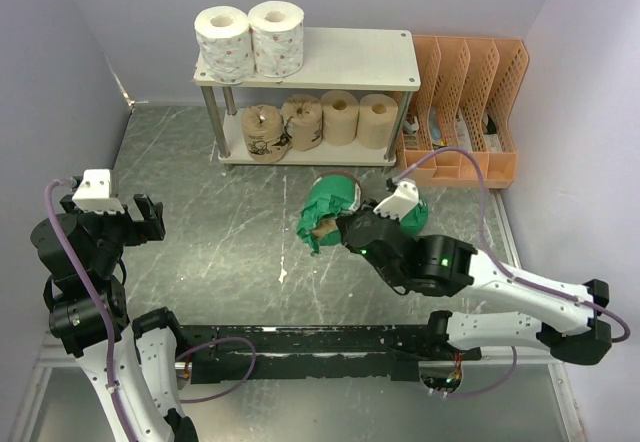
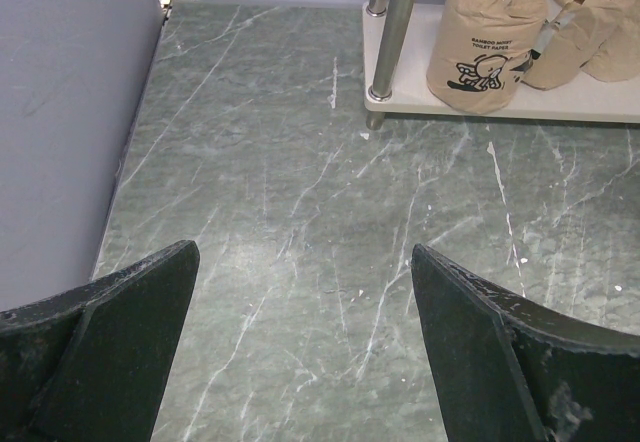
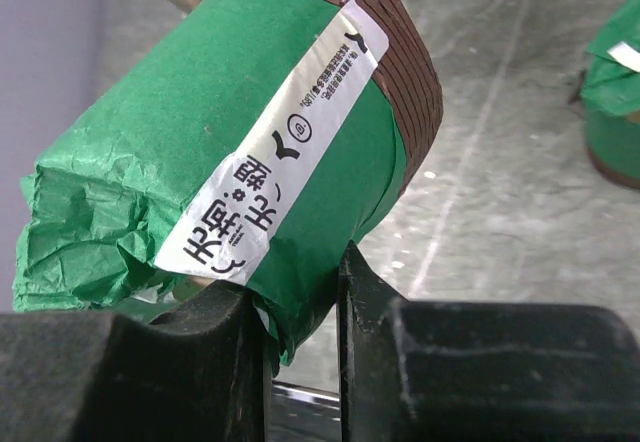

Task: Place and organize the paper towels onto the shelf

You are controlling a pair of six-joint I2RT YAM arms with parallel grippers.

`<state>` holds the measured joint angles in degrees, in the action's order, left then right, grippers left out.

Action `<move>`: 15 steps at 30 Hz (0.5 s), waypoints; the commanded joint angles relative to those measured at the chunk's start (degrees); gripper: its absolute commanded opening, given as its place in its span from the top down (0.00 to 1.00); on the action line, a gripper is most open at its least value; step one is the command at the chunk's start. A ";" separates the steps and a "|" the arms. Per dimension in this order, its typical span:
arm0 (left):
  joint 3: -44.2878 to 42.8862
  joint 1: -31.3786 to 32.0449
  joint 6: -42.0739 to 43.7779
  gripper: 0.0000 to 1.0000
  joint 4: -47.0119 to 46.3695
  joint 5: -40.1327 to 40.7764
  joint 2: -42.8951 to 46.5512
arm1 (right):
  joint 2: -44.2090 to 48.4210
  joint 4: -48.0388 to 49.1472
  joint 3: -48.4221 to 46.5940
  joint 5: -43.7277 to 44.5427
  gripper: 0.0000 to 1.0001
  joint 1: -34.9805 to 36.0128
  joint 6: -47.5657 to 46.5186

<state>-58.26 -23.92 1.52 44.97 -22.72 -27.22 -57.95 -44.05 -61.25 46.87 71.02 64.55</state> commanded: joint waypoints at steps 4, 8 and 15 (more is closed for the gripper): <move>0.16 -0.63 0.32 0.02 -1.62 -0.83 0.08 | -2.38 -0.43 -16.75 2.78 1.00 -1.32 4.84; 0.16 -0.66 0.33 0.02 -1.60 -0.64 -0.73 | -9.66 -1.23 -31.00 2.01 1.00 -4.87 -5.15; 0.16 -0.68 0.29 0.02 -1.73 -0.64 -2.70 | -22.19 1.67 -52.97 -13.09 1.00 -26.23 -14.73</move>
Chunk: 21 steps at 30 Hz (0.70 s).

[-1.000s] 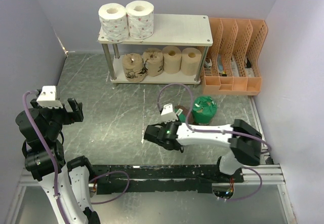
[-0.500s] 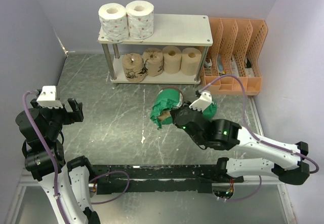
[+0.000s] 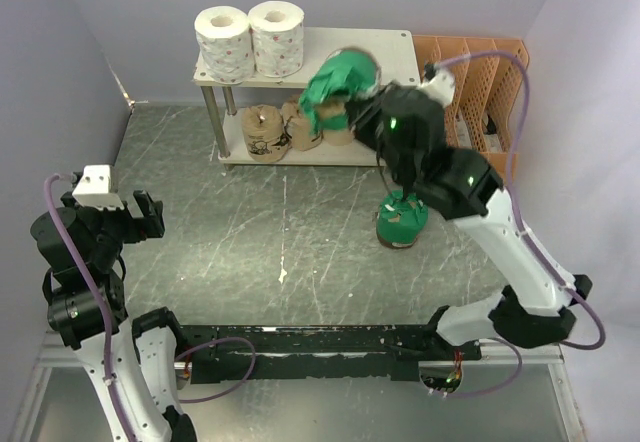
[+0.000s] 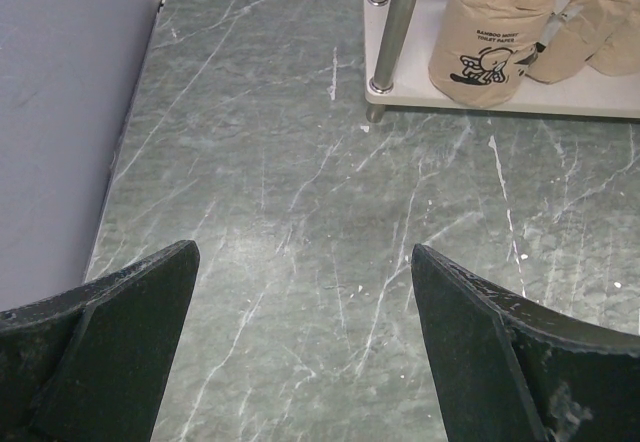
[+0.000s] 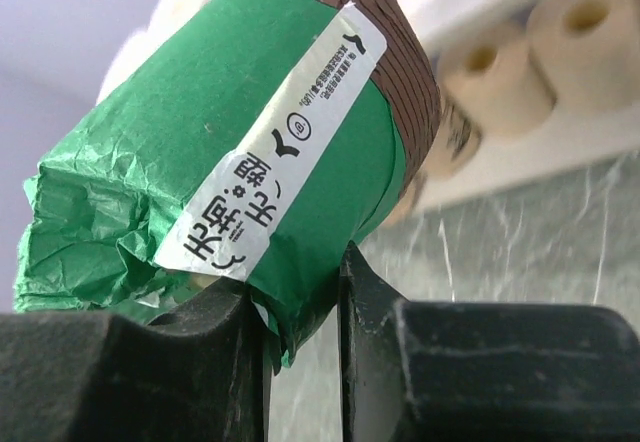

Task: Place and organize the paper towels onto the shelf

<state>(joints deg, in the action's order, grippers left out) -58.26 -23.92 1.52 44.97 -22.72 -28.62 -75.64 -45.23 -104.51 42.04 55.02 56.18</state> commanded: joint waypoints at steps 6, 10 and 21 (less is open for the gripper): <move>0.16 -0.63 0.36 0.02 -1.67 -0.93 -3.45 | -14.55 1.99 -19.28 -32.71 1.00 -28.74 1.77; 0.16 -0.65 0.41 0.02 -1.66 -1.17 -4.57 | -16.11 7.60 -14.99 -45.58 1.00 -36.49 13.24; 0.17 -0.63 0.55 0.02 -1.71 -1.31 -6.71 | -21.12 7.62 -19.81 -51.57 1.00 -40.29 32.31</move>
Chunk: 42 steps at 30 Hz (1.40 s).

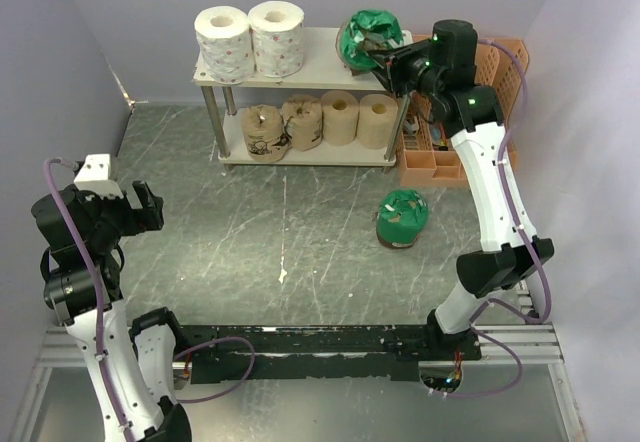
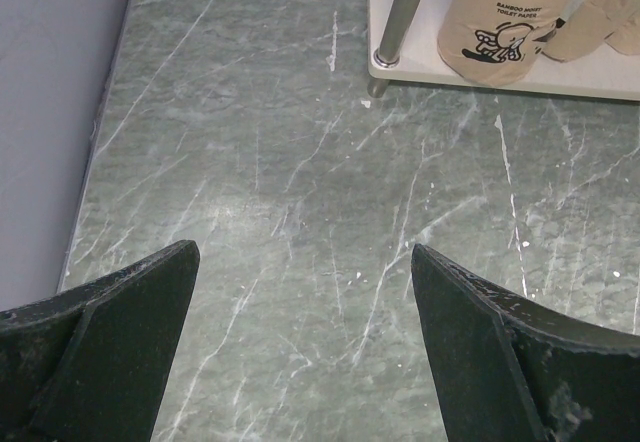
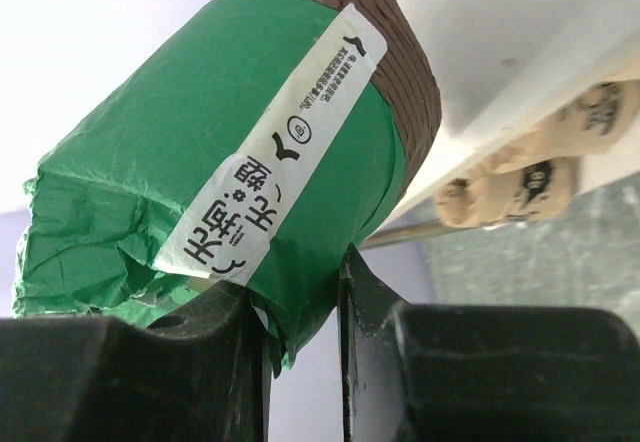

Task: Place and organize the paper towels onto the shelf

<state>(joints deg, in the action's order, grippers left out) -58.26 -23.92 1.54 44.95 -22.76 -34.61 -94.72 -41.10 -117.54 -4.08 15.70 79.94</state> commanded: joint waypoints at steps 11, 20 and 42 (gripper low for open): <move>0.16 -0.68 0.56 0.02 -1.66 -1.25 -1.61 | -5.58 -3.25 -11.63 -9.71 1.00 -0.75 9.93; 0.16 -0.65 0.49 0.02 -1.70 -1.18 -1.91 | -7.17 -3.96 -13.31 -9.31 0.91 -0.70 6.56; 0.16 -0.63 0.38 0.02 -1.62 -0.97 -1.78 | -10.57 0.79 -16.79 -10.04 0.54 0.29 6.11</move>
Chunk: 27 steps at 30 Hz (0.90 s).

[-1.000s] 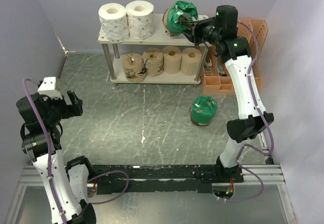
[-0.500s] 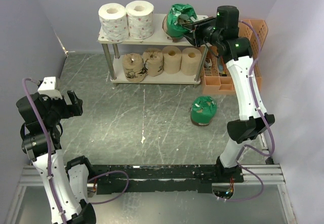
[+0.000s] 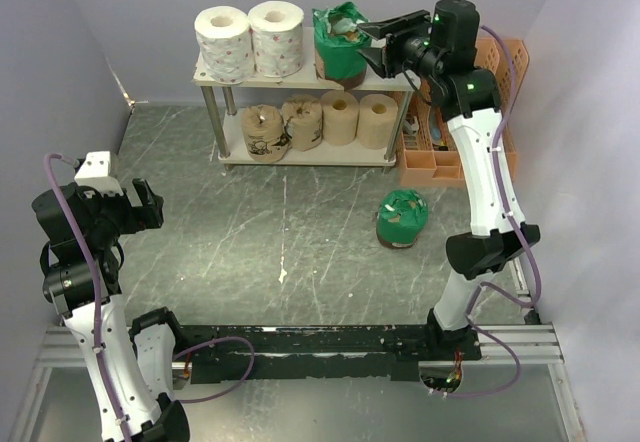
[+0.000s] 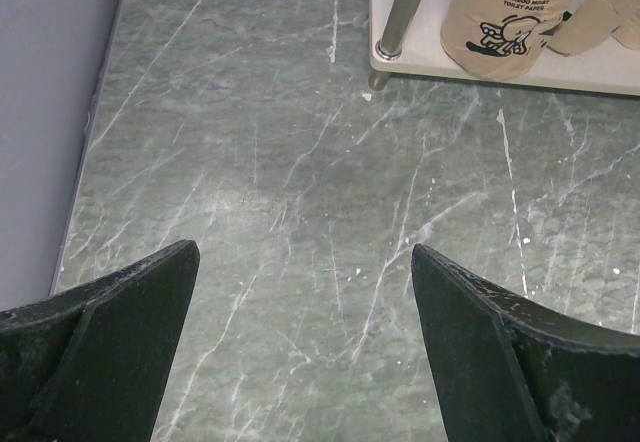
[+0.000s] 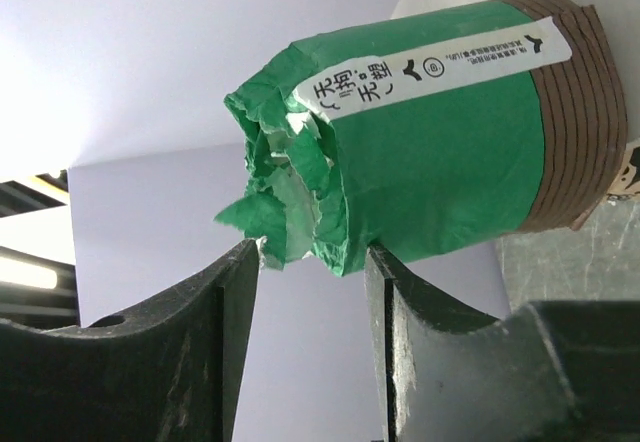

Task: Place and organize the paper towels onto the shelf

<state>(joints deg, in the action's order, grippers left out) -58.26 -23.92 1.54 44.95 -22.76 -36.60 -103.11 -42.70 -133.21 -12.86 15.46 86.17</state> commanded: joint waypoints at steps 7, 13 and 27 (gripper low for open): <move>0.16 -0.65 0.30 0.02 -1.67 -0.78 0.39 | -3.32 5.86 1.21 2.51 0.37 1.00 -2.21; 0.19 -0.61 0.31 0.02 -1.71 -0.79 0.30 | -6.47 8.21 1.15 0.14 0.27 2.20 -1.93; 0.17 -0.70 0.26 0.02 -1.65 -0.71 0.30 | 9.19 8.46 10.08 17.16 0.00 6.54 -23.18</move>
<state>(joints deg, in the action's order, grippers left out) -58.26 -23.94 1.54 44.95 -22.76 -36.58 -109.19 -36.67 -133.19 -6.92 20.16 77.78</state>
